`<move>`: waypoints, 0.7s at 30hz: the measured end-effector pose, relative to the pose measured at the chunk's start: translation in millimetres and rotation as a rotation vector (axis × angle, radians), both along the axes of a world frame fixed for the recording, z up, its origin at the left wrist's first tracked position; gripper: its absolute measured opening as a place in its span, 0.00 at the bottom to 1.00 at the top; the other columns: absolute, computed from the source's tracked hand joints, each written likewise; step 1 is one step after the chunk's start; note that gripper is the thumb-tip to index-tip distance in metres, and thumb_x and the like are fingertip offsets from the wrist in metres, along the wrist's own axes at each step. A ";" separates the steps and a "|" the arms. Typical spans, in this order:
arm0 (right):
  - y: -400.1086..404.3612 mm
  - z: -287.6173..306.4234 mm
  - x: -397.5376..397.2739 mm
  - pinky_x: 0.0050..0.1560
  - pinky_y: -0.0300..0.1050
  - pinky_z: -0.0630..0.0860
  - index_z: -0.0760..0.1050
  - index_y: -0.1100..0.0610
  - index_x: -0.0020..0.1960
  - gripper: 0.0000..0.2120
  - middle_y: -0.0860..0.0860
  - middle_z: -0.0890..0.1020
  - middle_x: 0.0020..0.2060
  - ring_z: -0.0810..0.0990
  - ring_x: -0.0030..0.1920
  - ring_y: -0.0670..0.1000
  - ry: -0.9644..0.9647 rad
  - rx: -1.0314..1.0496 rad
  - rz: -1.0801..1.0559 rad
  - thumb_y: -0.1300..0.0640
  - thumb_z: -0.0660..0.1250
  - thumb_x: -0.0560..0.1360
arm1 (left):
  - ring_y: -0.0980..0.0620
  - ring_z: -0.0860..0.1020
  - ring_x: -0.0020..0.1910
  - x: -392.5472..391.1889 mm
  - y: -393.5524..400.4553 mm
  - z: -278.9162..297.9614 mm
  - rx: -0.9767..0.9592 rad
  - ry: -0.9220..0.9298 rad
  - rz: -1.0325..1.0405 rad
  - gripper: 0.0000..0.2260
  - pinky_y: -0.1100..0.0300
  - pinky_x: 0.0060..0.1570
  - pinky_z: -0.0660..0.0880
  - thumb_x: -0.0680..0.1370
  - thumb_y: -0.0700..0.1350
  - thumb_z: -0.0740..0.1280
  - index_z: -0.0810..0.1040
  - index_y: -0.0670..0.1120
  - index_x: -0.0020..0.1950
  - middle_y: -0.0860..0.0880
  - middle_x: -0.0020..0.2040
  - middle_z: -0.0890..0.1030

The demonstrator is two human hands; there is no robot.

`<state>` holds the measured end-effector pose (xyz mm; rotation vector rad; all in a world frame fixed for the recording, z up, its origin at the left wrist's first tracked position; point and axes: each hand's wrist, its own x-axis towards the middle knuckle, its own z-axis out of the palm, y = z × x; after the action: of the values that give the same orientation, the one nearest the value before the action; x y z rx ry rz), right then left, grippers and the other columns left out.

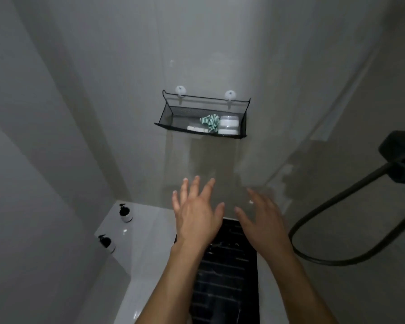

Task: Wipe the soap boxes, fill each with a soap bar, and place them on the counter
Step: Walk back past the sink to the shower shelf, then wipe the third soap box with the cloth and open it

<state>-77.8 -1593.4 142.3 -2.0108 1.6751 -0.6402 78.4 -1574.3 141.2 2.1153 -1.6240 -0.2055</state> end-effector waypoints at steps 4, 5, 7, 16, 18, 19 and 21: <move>-58.1 19.5 42.3 0.74 0.52 0.62 0.63 0.54 0.78 0.30 0.55 0.69 0.75 0.65 0.75 0.56 -0.022 -0.017 -0.067 0.46 0.66 0.80 | 0.47 0.48 0.80 45.9 -65.9 15.7 -0.016 -0.007 -0.049 0.29 0.44 0.76 0.45 0.79 0.60 0.62 0.59 0.59 0.79 0.50 0.81 0.57; -71.1 23.1 50.2 0.74 0.52 0.63 0.64 0.54 0.78 0.30 0.55 0.69 0.75 0.65 0.75 0.56 -0.030 -0.025 -0.082 0.47 0.66 0.79 | 0.47 0.48 0.80 55.9 -81.2 18.7 -0.019 -0.005 -0.057 0.29 0.44 0.76 0.45 0.79 0.60 0.62 0.59 0.59 0.78 0.50 0.81 0.57; -93.7 26.8 60.9 0.73 0.52 0.64 0.66 0.55 0.77 0.29 0.56 0.71 0.73 0.67 0.74 0.56 -0.027 -0.041 -0.103 0.47 0.67 0.79 | 0.47 0.49 0.80 71.2 -106.3 21.4 -0.021 0.009 -0.068 0.29 0.44 0.77 0.46 0.79 0.59 0.62 0.59 0.59 0.78 0.50 0.80 0.57; -187.7 25.2 88.8 0.65 0.40 0.65 0.71 0.56 0.74 0.26 0.54 0.75 0.69 0.71 0.70 0.54 -0.100 -0.061 -0.174 0.50 0.69 0.78 | 0.47 0.53 0.79 110.6 -191.4 9.8 -0.003 0.061 -0.059 0.28 0.47 0.77 0.50 0.80 0.58 0.62 0.60 0.57 0.79 0.50 0.79 0.60; -215.4 22.5 92.5 0.64 0.40 0.65 0.71 0.56 0.73 0.25 0.54 0.76 0.69 0.72 0.70 0.54 -0.110 -0.059 -0.175 0.51 0.69 0.78 | 0.47 0.55 0.78 116.9 -215.3 8.5 -0.012 0.061 -0.045 0.28 0.48 0.76 0.52 0.79 0.58 0.63 0.60 0.57 0.78 0.50 0.79 0.61; -230.7 21.5 94.5 0.64 0.41 0.66 0.71 0.56 0.73 0.25 0.55 0.76 0.68 0.72 0.69 0.54 -0.115 -0.066 -0.172 0.51 0.69 0.78 | 0.47 0.56 0.78 119.6 -228.6 9.0 -0.016 0.062 -0.040 0.28 0.48 0.76 0.52 0.79 0.57 0.63 0.61 0.56 0.78 0.50 0.79 0.62; -260.3 21.9 97.8 0.63 0.43 0.68 0.72 0.56 0.72 0.24 0.55 0.77 0.67 0.74 0.68 0.54 -0.137 -0.067 -0.161 0.51 0.69 0.78 | 0.47 0.58 0.77 123.1 -254.5 11.0 -0.023 0.061 -0.033 0.27 0.49 0.74 0.55 0.79 0.57 0.64 0.63 0.56 0.78 0.50 0.78 0.63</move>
<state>20.0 -1853.6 164.2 -1.8428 1.7661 -0.8801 201.5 -1828.8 152.2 2.0467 -1.6187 -0.2589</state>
